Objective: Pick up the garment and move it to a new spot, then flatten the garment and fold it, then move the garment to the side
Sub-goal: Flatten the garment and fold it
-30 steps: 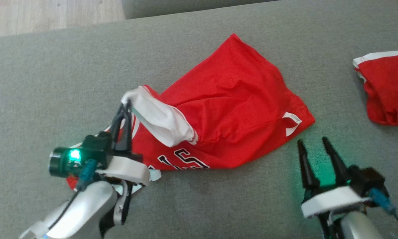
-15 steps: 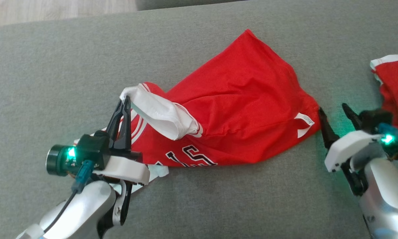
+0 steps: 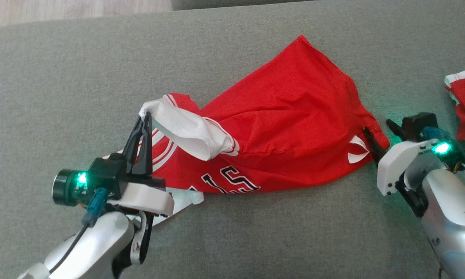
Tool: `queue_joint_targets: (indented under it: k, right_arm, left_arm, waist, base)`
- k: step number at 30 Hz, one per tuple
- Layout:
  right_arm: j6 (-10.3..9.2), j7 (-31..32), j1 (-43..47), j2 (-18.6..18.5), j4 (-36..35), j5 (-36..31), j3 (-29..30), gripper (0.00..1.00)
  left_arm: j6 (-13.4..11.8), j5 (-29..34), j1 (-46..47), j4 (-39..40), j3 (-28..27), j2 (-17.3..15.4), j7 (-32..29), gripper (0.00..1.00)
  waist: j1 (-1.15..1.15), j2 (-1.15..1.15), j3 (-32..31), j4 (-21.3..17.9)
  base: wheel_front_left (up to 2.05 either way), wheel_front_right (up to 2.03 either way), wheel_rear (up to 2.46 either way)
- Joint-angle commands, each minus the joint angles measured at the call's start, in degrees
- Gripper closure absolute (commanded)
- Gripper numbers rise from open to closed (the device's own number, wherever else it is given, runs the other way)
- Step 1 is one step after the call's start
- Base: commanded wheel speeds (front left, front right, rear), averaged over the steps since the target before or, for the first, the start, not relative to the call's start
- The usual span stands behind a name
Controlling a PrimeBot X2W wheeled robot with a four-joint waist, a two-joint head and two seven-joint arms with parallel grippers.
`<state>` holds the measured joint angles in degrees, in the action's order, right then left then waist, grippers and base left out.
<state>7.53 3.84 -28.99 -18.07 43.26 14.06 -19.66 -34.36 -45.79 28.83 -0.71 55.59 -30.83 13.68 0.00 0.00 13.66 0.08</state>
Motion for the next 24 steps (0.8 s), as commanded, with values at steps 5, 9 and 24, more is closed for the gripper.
queue_joint_targets:
  k: [5, 9, 24]
  right_arm:
    - [-0.04, 1.9, -1.3, -2.0, 0.1, 1.3, -3.4, 0.84]
    - [-0.04, 2.4, -1.4, -2.2, 0.7, 1.9, -3.7, 1.0]
    - [-0.04, -1.0, -1.5, -4.1, -9.5, 10.8, 2.1, 1.0]
  left_arm:
    - [-0.6, 0.6, 0.9, 1.5, -2.0, -2.0, 0.0, 1.0]
    - [-0.5, 0.4, 0.7, 1.3, -2.0, -1.9, 0.1, 1.0]
    - [3.3, 1.6, 5.7, 3.2, -5.8, -5.6, 0.6, 1.0]
  waist:
    - [0.0, 0.0, -0.2, 0.4]
    - [0.0, 0.0, -0.8, 0.6]
    - [0.0, 0.0, -7.0, 0.4]
  base:
    - [0.0, 0.0, 0.0]
    - [0.0, 0.0, 0.0]
    - [0.0, 0.0, 0.0]
